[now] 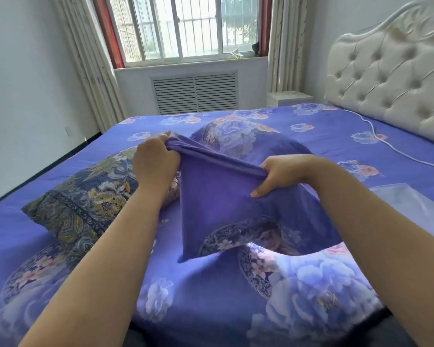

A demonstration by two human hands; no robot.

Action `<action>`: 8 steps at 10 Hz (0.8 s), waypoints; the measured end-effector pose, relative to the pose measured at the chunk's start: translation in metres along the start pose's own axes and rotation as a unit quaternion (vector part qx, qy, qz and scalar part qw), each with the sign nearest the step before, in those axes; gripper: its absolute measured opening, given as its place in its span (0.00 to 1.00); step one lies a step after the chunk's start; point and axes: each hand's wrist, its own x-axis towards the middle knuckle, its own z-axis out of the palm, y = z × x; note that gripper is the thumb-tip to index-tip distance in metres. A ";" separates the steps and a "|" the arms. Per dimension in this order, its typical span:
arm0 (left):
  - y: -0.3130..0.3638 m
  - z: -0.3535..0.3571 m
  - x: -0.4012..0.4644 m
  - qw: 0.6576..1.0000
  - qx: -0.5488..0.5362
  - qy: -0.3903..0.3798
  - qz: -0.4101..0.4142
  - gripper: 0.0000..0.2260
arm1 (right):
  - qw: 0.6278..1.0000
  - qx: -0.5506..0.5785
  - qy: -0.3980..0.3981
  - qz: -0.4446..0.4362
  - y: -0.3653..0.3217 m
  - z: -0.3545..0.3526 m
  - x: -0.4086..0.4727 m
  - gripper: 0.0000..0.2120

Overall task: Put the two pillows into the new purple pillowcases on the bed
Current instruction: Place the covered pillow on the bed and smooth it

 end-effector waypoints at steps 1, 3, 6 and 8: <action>0.012 -0.013 0.017 0.994 -0.089 0.040 -0.055 0.11 | 0.967 -0.079 0.223 0.096 0.002 -0.021 0.005 0.11; 0.022 -0.026 0.024 0.953 -0.275 0.099 -0.084 0.13 | 0.835 -0.068 0.546 0.026 -0.006 -0.034 0.000 0.24; -0.065 0.002 -0.042 0.879 -0.248 -0.087 -0.398 0.14 | 0.986 0.065 0.152 0.023 0.040 0.052 0.008 0.15; -0.066 -0.028 -0.025 0.893 0.102 -0.207 -0.387 0.28 | 0.874 0.186 0.421 0.157 0.099 0.016 0.021 0.12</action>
